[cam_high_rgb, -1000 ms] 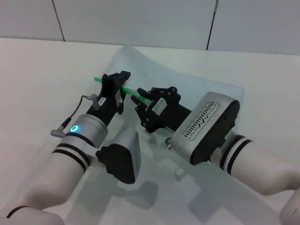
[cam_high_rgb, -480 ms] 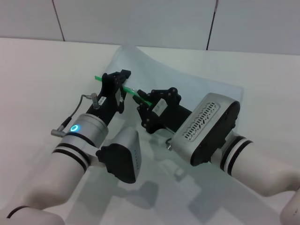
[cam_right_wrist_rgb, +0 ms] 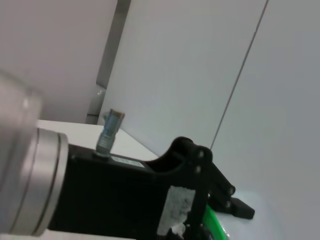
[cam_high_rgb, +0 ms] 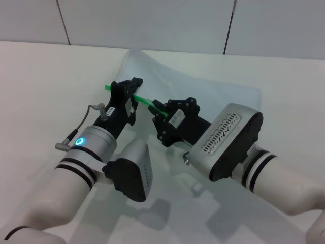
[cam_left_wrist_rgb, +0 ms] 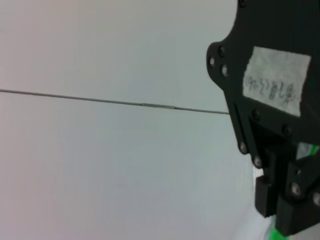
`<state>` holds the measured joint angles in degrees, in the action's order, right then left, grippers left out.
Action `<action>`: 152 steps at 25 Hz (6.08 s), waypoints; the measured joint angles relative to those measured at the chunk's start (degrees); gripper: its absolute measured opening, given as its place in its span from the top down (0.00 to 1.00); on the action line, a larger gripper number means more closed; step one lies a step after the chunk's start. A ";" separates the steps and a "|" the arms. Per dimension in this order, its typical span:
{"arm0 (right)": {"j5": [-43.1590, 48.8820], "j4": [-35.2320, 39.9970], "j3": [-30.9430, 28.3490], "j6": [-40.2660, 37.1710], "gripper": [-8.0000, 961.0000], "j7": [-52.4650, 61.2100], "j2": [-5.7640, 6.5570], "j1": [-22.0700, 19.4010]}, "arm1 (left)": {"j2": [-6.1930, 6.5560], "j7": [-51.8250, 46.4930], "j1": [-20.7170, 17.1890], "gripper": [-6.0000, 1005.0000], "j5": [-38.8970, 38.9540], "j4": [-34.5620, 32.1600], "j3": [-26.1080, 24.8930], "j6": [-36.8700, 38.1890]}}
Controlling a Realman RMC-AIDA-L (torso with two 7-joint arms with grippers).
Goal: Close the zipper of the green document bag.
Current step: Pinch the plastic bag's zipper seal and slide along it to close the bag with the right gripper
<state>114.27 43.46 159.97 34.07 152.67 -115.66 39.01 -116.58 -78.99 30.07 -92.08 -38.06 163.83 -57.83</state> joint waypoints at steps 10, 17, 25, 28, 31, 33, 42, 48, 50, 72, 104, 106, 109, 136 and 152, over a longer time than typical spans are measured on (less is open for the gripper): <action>-0.35 -0.86 -0.01 0.13 0.90 0.20 0.00 -0.66 | 0.04 -0.31 -0.11 0.93 -0.38 0.13 0.00 0.00; -0.37 -0.87 -0.01 0.12 0.90 0.14 0.03 -0.97 | 0.04 -0.66 -0.10 0.92 -0.82 0.13 -0.01 0.00; -0.43 -1.28 -0.25 0.12 0.90 0.28 0.12 -1.43 | 0.04 -1.20 -0.19 0.92 -0.99 0.16 0.00 0.00; -0.45 -1.57 -0.82 0.12 0.90 0.19 0.18 -2.12 | 0.04 -1.20 -0.19 0.92 -1.02 0.18 0.00 0.11; -0.45 -1.68 -1.42 0.11 0.90 0.14 0.26 -2.74 | 0.04 -1.20 -0.19 0.92 -1.07 0.21 0.00 0.35; -0.45 -1.70 -1.67 0.11 0.90 0.11 0.38 -3.06 | 0.04 -1.20 -0.20 0.92 -1.07 0.26 0.00 0.44; -0.26 -1.71 -1.99 0.11 0.90 0.03 0.50 -4.00 | 0.11 -1.19 -0.28 0.92 -1.07 0.28 0.00 1.13; -0.04 -1.62 -2.89 0.12 0.90 0.00 0.77 -4.83 | 0.13 -1.17 -0.36 0.92 -1.07 0.33 0.00 1.96; -0.05 -1.61 -3.09 0.11 0.90 0.00 0.94 -5.18 | 0.13 -1.17 -0.47 0.92 -1.08 0.34 0.00 1.99; -0.36 -2.27 -7.19 -0.32 0.90 -1.77 1.74 -8.53 | 0.13 -1.08 -0.60 0.91 -1.07 0.43 0.00 2.20; -0.46 -6.02 -13.13 -0.54 0.90 -2.20 1.59 -11.34 | 0.13 -0.64 -0.72 0.90 -1.07 0.44 0.00 2.20; -0.45 -6.36 -13.51 -0.54 0.90 -2.20 1.53 -11.52 | 0.13 -0.64 -0.72 0.90 -1.07 0.45 0.00 2.22; -0.45 -6.95 -14.05 -0.54 0.90 -2.20 1.46 -11.63 | 0.13 -0.64 -0.72 0.90 -1.12 0.45 0.00 2.30; -0.54 -11.52 -17.15 -0.59 0.90 -2.20 0.46 -12.22 | 0.13 -0.64 -0.72 0.90 -1.78 0.44 0.00 3.08; -0.45 -11.97 -17.91 0.14 0.90 -2.20 -0.12 -12.40 | 0.13 -0.97 -1.43 0.89 -3.69 0.85 0.00 1.85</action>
<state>113.82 31.49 142.05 34.21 150.47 -115.77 26.61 -116.45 -79.96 28.65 -95.78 -37.21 163.83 -55.99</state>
